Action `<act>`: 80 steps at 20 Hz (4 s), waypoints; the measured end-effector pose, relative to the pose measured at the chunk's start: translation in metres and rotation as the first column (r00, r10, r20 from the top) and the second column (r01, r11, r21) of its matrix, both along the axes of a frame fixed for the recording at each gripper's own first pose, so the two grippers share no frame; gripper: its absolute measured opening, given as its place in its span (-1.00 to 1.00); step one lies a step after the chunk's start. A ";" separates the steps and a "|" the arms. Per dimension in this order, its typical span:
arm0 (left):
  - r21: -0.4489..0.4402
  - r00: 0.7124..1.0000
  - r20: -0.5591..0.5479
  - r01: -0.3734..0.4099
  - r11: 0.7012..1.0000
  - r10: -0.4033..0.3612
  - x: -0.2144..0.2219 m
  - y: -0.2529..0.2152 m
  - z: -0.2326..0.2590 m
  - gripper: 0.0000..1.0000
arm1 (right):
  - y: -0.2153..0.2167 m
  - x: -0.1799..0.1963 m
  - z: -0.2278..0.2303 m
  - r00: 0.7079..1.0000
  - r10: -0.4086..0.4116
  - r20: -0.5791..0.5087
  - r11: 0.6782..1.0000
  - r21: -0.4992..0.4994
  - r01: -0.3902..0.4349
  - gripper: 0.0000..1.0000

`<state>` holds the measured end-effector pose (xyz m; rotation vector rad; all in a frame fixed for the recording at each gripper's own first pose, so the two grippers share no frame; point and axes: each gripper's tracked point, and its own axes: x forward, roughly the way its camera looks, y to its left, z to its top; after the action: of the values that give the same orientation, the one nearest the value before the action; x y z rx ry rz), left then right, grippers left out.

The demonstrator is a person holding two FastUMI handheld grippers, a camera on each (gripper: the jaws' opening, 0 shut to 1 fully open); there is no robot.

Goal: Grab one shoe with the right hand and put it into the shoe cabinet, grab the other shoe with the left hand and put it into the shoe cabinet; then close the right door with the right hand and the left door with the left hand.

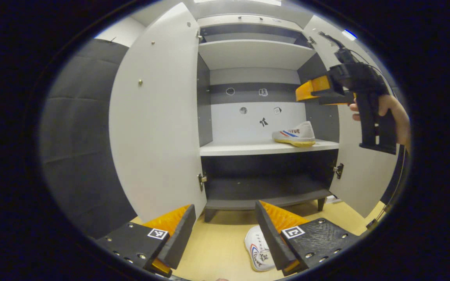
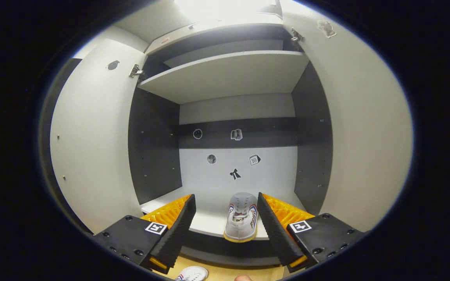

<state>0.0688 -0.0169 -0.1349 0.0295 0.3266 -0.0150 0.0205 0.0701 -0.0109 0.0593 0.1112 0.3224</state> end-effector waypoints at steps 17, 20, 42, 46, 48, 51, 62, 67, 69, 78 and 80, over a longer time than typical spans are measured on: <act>-0.123 0.903 -0.366 0.192 0.974 -0.224 0.004 -0.047 -0.194 0.80 | -0.069 -0.103 -0.095 0.977 -0.138 -0.161 0.985 -0.129 0.118 0.96; -0.111 0.874 -0.427 0.205 0.972 -0.233 0.000 -0.052 -0.220 0.80 | -0.071 -0.115 -0.104 0.973 -0.147 -0.181 0.983 -0.140 0.122 0.96; -0.129 0.803 -0.544 0.208 0.970 -0.244 -0.014 -0.075 -0.266 -0.61 | -0.047 -0.135 -0.129 0.965 -0.089 -0.248 0.987 -0.153 0.052 0.97; -0.099 0.842 -0.501 0.173 0.980 -0.199 -0.006 -0.071 -0.260 -0.95 | -0.042 -0.139 -0.128 0.966 -0.080 -0.246 0.986 -0.164 0.040 0.97; -0.120 0.852 -0.486 0.154 0.981 -0.193 -0.004 -0.070 -0.253 -0.96 | -0.043 -0.140 -0.125 0.968 -0.080 -0.236 0.983 -0.178 0.038 0.97; -0.140 0.873 -0.440 0.163 0.977 -0.209 0.005 -0.065 -0.231 -0.96 | -0.042 -0.141 -0.120 0.972 -0.081 -0.222 0.983 -0.177 0.041 0.97; -0.160 0.958 -0.174 0.200 0.967 -0.227 0.021 -0.032 -0.060 -0.96 | -0.048 -0.146 -0.115 0.974 -0.097 -0.205 0.985 -0.157 0.065 0.97; -0.194 0.970 -0.050 0.225 0.955 -0.239 0.016 -0.024 -0.026 -0.98 | -0.047 -0.145 -0.114 0.976 -0.093 -0.198 0.986 -0.156 0.062 0.87; -0.205 0.971 -0.004 0.234 0.950 -0.240 0.016 -0.025 -0.030 -0.99 | -0.049 -0.146 -0.112 0.976 -0.096 -0.194 0.986 -0.153 0.067 0.87; -0.166 0.973 0.134 0.208 0.964 -0.187 0.010 -0.027 -0.026 -0.97 | -0.055 -0.149 -0.111 0.975 -0.122 -0.186 0.985 -0.146 0.096 0.96; -0.165 0.971 0.154 0.207 0.964 -0.182 0.010 -0.026 -0.024 -0.98 | -0.057 -0.152 -0.113 0.973 -0.131 -0.190 0.984 -0.147 0.104 0.97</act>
<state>0.0786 -0.0425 -0.1594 -0.1170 0.1825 -0.2374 -0.1312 0.0134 -0.1241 -0.0374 0.3273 0.1885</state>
